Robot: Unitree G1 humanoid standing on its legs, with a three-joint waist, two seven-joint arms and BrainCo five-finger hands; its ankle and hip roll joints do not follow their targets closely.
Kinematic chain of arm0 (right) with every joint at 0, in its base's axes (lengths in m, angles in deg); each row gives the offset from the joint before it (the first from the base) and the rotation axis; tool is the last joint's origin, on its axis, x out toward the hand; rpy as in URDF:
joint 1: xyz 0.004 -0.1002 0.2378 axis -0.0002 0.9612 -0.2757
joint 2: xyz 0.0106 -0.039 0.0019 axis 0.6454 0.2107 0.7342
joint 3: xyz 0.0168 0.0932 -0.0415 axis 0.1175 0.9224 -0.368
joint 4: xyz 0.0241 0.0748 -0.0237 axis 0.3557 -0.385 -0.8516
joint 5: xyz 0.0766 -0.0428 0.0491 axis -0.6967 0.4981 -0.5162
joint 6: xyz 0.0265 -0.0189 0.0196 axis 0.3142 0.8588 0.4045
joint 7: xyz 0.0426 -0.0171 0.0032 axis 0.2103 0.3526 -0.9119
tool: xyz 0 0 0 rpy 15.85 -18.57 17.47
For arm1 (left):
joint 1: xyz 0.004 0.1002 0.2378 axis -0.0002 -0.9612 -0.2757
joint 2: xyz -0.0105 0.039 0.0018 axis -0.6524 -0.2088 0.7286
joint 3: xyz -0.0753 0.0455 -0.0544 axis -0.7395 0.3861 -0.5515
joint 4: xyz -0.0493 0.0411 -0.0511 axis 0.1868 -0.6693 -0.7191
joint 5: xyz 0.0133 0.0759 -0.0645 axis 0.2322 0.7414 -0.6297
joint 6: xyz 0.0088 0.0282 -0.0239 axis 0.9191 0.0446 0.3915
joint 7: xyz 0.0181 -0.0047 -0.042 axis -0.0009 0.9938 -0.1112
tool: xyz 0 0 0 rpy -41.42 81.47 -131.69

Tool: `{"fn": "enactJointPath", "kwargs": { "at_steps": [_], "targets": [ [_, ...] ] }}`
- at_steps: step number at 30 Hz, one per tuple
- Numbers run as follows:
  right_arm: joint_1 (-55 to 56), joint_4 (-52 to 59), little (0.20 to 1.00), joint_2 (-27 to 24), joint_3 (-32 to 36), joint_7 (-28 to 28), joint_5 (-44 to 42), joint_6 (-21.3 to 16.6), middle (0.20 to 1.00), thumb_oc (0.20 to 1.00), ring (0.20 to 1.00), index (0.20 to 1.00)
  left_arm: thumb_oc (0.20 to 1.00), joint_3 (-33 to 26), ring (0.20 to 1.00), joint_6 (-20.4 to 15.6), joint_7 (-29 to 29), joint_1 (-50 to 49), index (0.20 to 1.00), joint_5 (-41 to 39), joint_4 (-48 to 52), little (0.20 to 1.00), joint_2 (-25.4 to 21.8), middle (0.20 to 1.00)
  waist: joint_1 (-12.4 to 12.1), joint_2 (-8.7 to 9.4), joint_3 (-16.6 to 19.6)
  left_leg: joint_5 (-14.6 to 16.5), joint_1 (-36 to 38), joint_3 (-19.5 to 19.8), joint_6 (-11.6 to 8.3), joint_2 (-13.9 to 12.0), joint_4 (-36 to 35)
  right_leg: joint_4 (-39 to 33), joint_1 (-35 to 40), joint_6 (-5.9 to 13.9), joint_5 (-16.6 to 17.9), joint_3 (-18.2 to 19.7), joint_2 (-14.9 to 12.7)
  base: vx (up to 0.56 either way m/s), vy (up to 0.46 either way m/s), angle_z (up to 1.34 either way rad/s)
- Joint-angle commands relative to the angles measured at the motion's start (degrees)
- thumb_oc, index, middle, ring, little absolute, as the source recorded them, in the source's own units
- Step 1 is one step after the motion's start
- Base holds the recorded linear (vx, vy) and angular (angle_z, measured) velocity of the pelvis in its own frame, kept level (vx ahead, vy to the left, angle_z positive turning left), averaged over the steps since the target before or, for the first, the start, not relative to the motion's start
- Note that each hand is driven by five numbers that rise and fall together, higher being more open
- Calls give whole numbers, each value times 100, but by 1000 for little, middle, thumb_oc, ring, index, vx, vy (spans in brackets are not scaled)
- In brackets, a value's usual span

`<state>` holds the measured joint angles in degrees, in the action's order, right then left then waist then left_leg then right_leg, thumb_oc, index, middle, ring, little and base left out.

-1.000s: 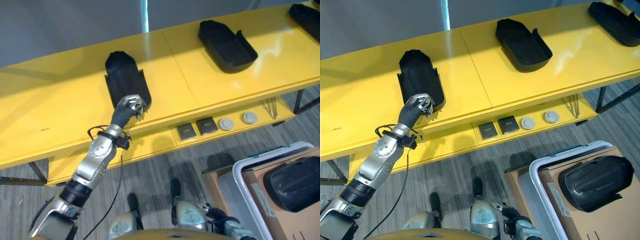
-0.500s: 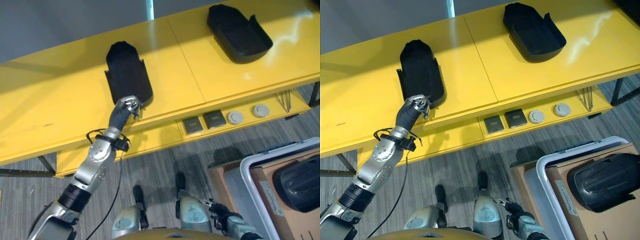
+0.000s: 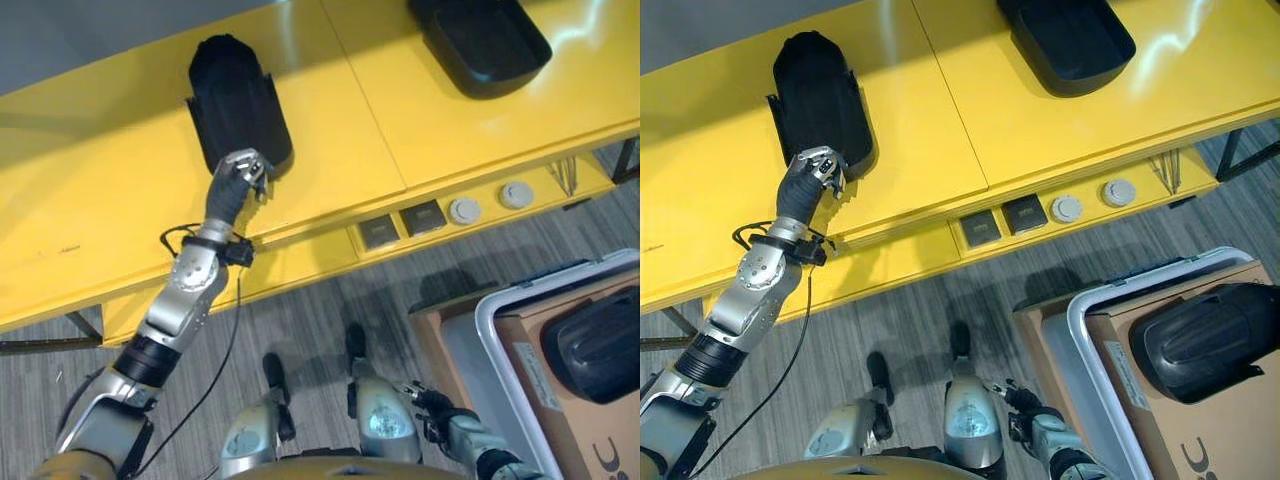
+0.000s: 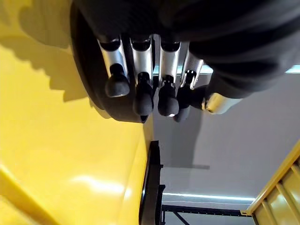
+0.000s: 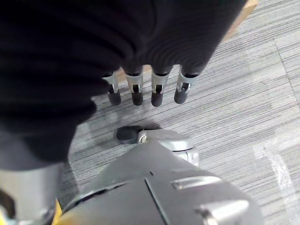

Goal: Move parts from the plastic box to the shelf.

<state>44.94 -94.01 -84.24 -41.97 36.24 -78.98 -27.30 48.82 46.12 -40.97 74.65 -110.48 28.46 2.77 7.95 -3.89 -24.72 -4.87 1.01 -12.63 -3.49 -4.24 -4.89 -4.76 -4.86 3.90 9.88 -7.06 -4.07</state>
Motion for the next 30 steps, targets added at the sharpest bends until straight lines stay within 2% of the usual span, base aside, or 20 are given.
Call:
{"fn": "enactJointPath", "kwargs": {
  "at_steps": [1,7,8,9,12,13,18,19,25,30],
  "targets": [
    [102,-83,1000,57,-285,-27,-126,16,1000,1000,1000,1000,200,-113,200,-545,-53,330,200,255,-76,200,-166,200,4,101,99,211,-222,272,78,82,-11,13,350,8,-619,100,75,-13,-2,-9],
    [195,-187,1000,124,-229,3,-128,-56,1000,1000,1000,1000,200,-276,200,-853,-9,-36,200,398,429,200,-100,200,-118,102,309,244,-102,295,66,102,-11,-14,541,12,-668,-17,53,-10,4,3],
    [243,-252,1000,170,-171,39,-138,-77,1000,1000,1000,1000,931,-357,931,-1016,9,-344,931,603,692,931,-29,931,-231,118,492,273,-6,303,58,117,-11,-24,697,28,-703,-133,27,-25,7,11],
    [254,-256,1000,176,-165,44,-141,-76,1000,1000,1000,1000,1000,-361,1000,-1039,-13,-389,1000,637,722,1000,-21,1000,-242,121,515,277,9,303,58,118,-11,-24,717,30,-708,-147,23,-34,11,16],
    [304,-364,1000,261,-120,106,-141,-119,1000,1000,1000,1000,1000,-471,1000,-1412,-200,-814,1000,968,894,1000,60,1000,-403,161,827,312,148,288,59,122,-11,-24,924,44,-748,-315,-11,-44,32,18],
    [307,-452,1000,290,-116,133,-46,-93,1000,1000,1000,1000,1000,-534,1000,-1604,-494,-978,1000,1216,939,1000,56,1000,-480,188,1017,341,242,283,74,112,-11,-24,1050,41,-776,-397,-25,-43,31,15],
    [151,-699,1000,301,-126,128,69,-5,1000,1000,1000,1000,1000,-528,1000,-1761,-784,-1138,1000,1493,887,1000,29,1000,-611,288,1298,416,487,291,106,95,-11,-24,1306,30,-811,-467,-21,-69,50,10],
    [40,-777,1000,279,-112,66,8,142,1000,1000,1000,1000,1000,-477,1000,-1732,-799,-1208,1000,1528,836,1000,7,1000,-658,343,1410,469,605,326,142,120,-11,-24,1413,23,-822,-423,3,-22,55,14],
    [-52,-828,1000,339,-75,44,-352,395,1000,1000,1000,1000,1000,-228,1000,-1347,-585,-1409,1000,1499,362,1000,-63,1000,-717,466,1566,615,823,410,262,208,-11,49,1596,24,-894,-341,16,-4,39,6],
    [-31,-831,1000,500,9,250,-822,562,1000,1000,1000,1000,1000,112,1000,-1862,-327,-1661,1000,1348,-292,1000,62,1000,-700,539,1567,735,910,393,407,264,-11,413,1540,55,-1051,-255,-25,0,16,0]
  ]
}}
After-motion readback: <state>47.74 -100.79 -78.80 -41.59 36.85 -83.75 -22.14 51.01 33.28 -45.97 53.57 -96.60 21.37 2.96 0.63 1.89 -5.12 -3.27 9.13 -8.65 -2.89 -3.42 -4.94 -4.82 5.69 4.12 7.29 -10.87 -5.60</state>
